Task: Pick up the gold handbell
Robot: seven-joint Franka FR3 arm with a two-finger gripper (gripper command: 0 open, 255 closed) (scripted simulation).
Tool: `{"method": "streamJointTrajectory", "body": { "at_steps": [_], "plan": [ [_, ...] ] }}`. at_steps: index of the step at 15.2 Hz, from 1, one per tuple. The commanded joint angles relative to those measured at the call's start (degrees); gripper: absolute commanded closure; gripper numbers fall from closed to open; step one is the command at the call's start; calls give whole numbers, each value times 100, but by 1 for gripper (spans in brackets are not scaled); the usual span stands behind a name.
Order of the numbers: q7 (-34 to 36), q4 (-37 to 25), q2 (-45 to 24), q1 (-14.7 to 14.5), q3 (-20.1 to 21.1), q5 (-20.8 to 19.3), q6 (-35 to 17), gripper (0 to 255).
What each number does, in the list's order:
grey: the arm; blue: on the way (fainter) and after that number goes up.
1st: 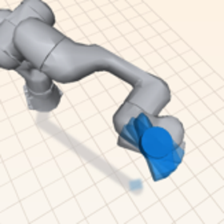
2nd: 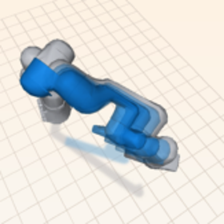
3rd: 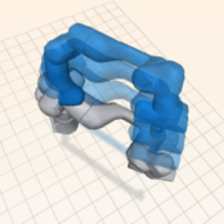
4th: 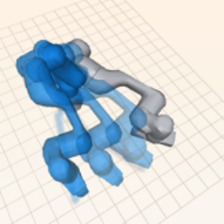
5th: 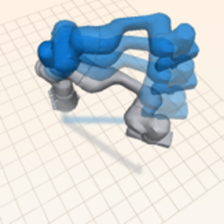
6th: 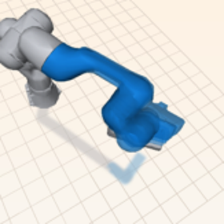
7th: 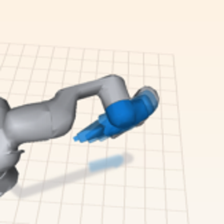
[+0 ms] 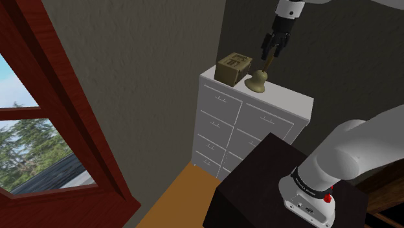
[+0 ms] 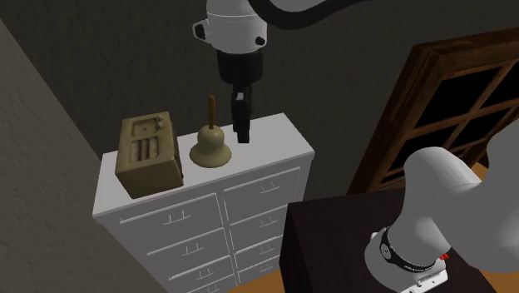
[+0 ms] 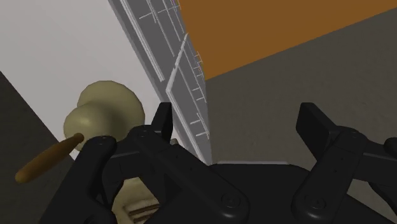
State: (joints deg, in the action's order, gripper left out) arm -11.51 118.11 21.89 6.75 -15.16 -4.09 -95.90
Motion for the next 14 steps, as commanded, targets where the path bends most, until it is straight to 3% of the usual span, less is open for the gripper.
{"method": "streamJointTrajectory", "body": {
  "at_steps": [1,9,14],
  "plan": [
    [-227,-331,-372,50,-204,51,1,0],
    [-1221,-1795,-2017,365,-960,561,106,0],
    [-1840,-3019,-3237,784,-1274,1114,402,0]
  ]
}}
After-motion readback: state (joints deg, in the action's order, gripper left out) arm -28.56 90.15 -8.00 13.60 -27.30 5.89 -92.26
